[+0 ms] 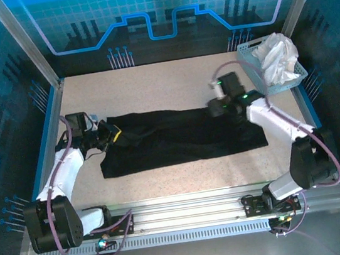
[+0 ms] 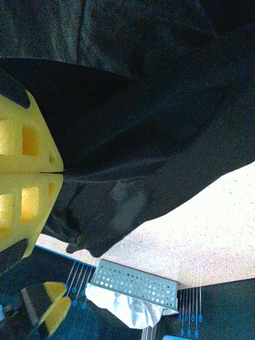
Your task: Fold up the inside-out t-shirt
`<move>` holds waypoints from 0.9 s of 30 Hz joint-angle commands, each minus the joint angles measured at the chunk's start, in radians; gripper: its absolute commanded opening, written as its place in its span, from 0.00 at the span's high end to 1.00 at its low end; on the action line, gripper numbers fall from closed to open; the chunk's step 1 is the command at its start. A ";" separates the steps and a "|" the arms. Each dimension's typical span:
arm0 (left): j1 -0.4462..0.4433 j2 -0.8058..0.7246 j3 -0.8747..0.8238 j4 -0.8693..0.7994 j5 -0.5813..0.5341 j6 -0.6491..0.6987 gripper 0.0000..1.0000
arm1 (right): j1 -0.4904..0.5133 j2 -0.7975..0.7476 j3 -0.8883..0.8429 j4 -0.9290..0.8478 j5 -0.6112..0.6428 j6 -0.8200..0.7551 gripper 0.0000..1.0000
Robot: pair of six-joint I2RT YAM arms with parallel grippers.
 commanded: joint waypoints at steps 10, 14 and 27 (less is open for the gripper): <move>-0.005 -0.017 0.056 0.014 0.059 -0.027 1.00 | 0.571 0.437 0.105 0.659 0.083 -0.079 0.03; -0.004 -0.016 0.055 0.016 0.070 -0.027 1.00 | 0.592 0.547 0.167 0.698 0.151 -0.078 0.04; 0.011 -0.012 0.027 0.057 0.080 -0.053 1.00 | 0.605 0.591 0.168 0.794 0.365 -0.072 0.57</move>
